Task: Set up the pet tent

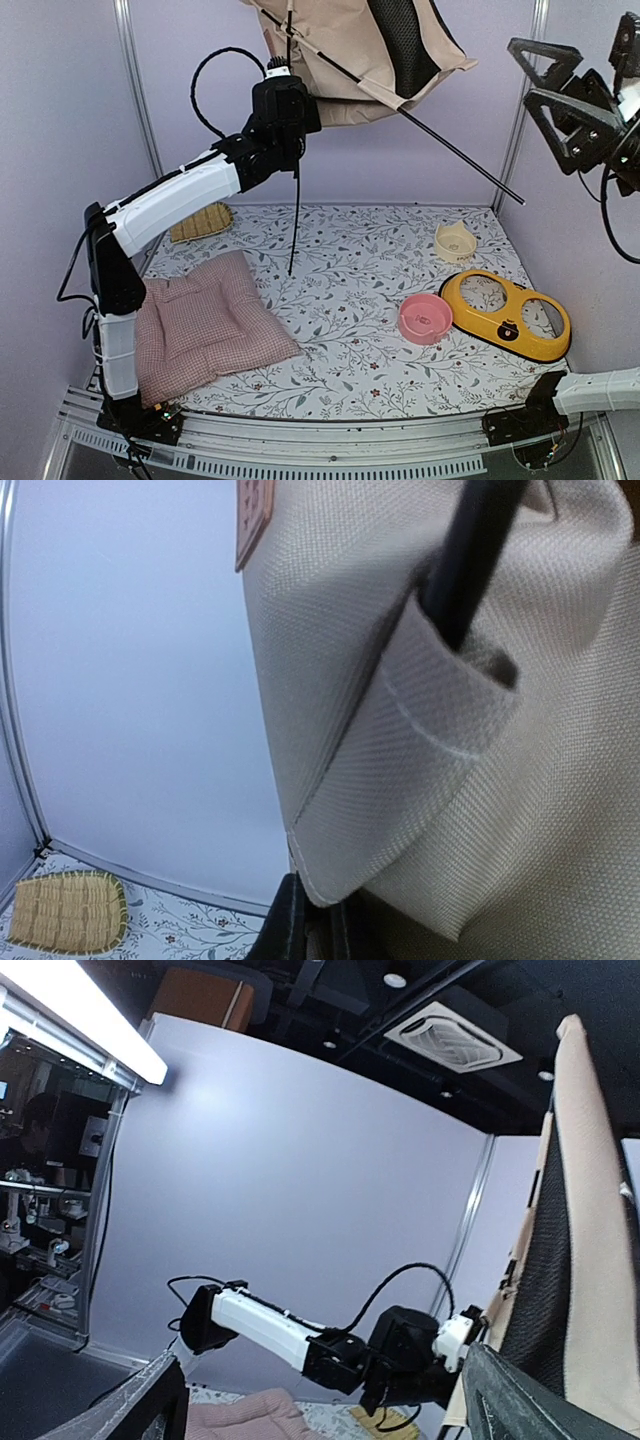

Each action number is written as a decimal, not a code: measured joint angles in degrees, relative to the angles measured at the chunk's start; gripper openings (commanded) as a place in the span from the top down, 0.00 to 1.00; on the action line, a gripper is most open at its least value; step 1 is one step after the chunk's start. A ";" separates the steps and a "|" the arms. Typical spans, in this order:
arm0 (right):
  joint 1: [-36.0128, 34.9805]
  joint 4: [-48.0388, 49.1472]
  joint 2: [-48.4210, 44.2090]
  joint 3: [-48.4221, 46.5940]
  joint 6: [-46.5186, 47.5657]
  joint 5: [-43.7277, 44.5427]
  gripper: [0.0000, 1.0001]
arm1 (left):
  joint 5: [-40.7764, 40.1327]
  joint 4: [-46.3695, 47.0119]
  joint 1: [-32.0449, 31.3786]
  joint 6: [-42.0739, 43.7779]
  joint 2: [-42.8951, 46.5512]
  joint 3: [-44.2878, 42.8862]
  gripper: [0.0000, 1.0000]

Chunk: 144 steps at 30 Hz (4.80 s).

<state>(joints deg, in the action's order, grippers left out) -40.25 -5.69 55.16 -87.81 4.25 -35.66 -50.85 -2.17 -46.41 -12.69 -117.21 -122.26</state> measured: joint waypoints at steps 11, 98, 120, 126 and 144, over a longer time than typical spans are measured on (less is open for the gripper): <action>-18.18 -7.17 14.12 8.00 -0.28 11.78 0.07 | -0.31 -1.57 0.22 1.97 -0.59 -1.86 1.00; -12.07 31.65 87.54 -11.37 -10.25 38.77 0.76 | -5.16 -43.17 -3.48 -15.85 11.17 -4.46 1.00; -18.93 21.11 64.65 14.67 -13.05 35.17 1.00 | -5.29 -47.01 -5.40 -16.79 11.45 -5.07 1.00; -22.99 19.15 58.93 21.62 -17.46 30.51 1.00 | -3.76 -51.25 -6.19 -21.40 11.56 -2.08 1.00; -29.46 15.98 48.87 33.81 -25.99 26.84 1.00 | -2.16 -57.13 -9.53 -33.73 11.87 5.05 1.00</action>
<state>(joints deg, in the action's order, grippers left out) -69.71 10.28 104.03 -54.00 -21.74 -8.82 -53.01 -59.31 -55.94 -46.41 -105.34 -117.21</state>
